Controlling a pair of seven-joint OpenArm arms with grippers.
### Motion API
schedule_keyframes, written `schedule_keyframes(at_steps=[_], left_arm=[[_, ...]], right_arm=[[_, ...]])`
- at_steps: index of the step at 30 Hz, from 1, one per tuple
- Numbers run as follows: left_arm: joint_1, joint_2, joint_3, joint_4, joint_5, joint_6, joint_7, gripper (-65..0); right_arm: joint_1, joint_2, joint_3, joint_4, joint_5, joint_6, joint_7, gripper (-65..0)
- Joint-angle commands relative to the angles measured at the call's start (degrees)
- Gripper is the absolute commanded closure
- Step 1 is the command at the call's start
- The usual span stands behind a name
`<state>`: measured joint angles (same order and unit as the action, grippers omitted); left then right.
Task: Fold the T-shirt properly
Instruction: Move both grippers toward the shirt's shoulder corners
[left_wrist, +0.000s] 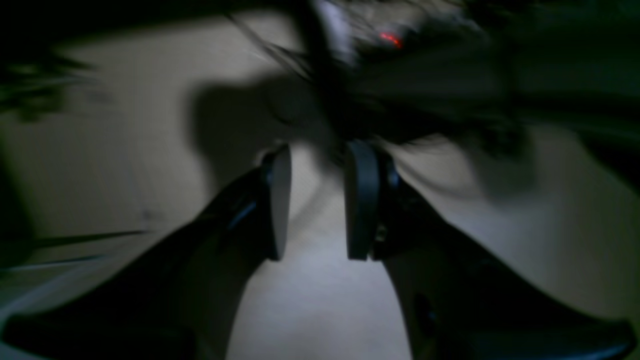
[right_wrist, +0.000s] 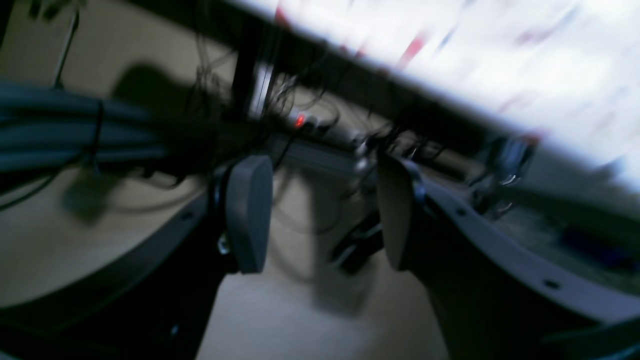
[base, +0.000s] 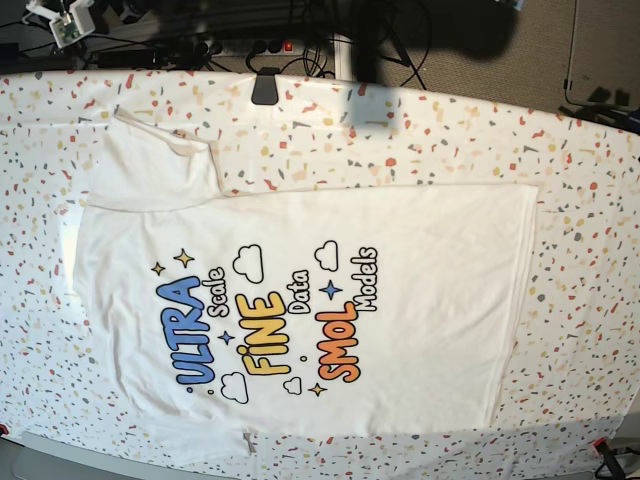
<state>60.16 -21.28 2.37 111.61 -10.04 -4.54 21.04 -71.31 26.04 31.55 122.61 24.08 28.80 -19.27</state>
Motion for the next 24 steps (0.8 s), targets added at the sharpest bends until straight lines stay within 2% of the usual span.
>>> schedule_keyframes(at_steps=[1,3,7,11,15,19,22,24], left_arm=[[0.9,-0.2,-0.8,2.8,-0.3,-0.6,-1.0,-17.6],[0.6,-0.2,-2.8,6.6,-0.3,-0.6,-1.4,-17.6],[-0.2,-0.7,-5.3,13.4,1.2,-1.4,-1.3,-17.6],[-5.1,-4.9,-5.3,16.8,2.5,-9.2,-1.5,-17.6],[-13.0,-7.7,-5.3,17.0,2.5,-15.4,-3.6,-17.6],[-19.6,-9.7,-5.3,17.0,2.6,-21.8,-4.8,-17.6],[-23.0,-11.5,-5.3,17.0,5.9,-24.4,-4.6,-17.8],[-24.2,-12.8,-5.3,17.0,9.7,-24.7,-4.5,-21.4]], right_arm=[[-0.5,0.3,1.5,1.7,0.3,0.0,1.0,-34.3],[0.7,0.3,3.5,3.3,-0.4,1.0,1.0,-34.3],[3.8,0.9,5.4,5.4,-4.7,6.0,1.0,-34.3],[9.0,4.0,5.4,6.1,-4.8,11.2,2.6,-34.3],[14.8,6.0,5.4,7.5,-6.3,11.2,2.5,-34.3],[16.3,6.3,5.4,11.2,-15.5,11.2,2.5,-34.3],[14.7,6.9,5.4,12.4,-22.3,11.2,0.9,-34.3],[12.7,7.7,5.4,12.4,-24.5,11.2,0.9,-34.5]])
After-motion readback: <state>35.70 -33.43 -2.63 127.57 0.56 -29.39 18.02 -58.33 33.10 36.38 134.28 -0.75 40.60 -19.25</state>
